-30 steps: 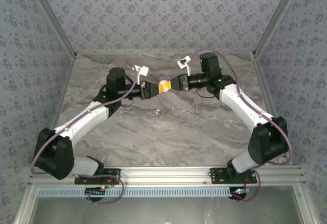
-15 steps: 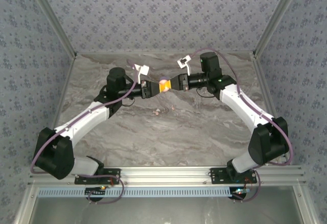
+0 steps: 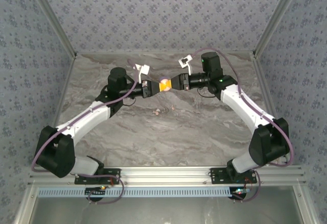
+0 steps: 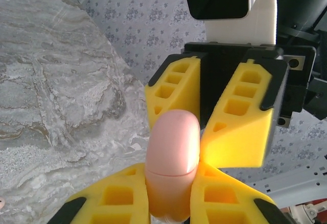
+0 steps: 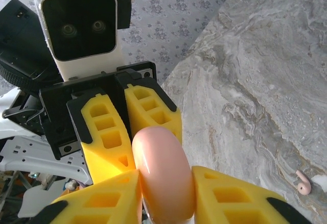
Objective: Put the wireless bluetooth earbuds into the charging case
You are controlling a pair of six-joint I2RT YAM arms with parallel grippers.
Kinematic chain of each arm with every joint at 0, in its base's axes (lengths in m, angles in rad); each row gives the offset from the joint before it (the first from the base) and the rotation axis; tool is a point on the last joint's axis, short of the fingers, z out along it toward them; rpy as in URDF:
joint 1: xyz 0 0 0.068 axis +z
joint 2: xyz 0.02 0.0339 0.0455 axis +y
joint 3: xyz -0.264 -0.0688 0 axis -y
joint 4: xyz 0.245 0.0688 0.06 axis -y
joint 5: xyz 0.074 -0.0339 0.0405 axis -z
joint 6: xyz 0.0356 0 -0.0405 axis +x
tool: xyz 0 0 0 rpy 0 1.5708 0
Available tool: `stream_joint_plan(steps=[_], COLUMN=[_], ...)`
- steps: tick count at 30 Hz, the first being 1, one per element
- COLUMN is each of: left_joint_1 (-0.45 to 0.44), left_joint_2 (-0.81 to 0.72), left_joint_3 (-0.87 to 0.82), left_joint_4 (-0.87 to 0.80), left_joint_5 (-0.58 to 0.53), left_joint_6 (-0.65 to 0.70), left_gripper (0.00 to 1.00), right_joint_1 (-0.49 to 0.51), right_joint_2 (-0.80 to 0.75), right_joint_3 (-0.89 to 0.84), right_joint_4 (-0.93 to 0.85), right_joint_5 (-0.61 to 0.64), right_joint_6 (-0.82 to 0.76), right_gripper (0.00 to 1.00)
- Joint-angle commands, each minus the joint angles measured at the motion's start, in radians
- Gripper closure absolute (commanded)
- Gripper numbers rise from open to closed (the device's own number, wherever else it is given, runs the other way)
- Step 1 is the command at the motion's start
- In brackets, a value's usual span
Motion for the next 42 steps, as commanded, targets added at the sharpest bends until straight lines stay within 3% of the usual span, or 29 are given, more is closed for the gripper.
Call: stream_joint_plan(steps=[1, 5, 13, 31, 42], left_joint_1=[-0.019, -0.017, -0.017, -0.017, -0.019], left_joint_2=[0.007, 0.000, -0.007, 0.003, 0.025], left_joint_3=[0.033, 0.046, 0.058, 0.063, 0.071], left_joint_4=[-0.016, -0.068, -0.073, -0.021, 0.003], left_joint_5=[-0.009, -0.009, -0.002, 0.037, 0.049], left_joint_6=[0.046, 0.099, 0.109, 0.072, 0.044], left_gripper=[0.90, 0.90, 0.90, 0.90, 0.83], right_joint_1=[0.019, 0.001, -0.009, 0.004, 0.011], right_joint_2=[-0.044, -0.068, -0.071, -0.063, -0.064], right_joint_3=[0.003, -0.003, -0.003, -0.010, 0.000], right_joint_4=[-0.051, -0.090, -0.102, -0.083, -0.074], right_joint_5=[0.031, 0.064, 0.022, -0.049, -0.048], right_joint_6=[-0.041, -0.069, -0.087, -0.098, -0.091], right_gripper=[0.59, 0.55, 0.65, 0.72, 0.75])
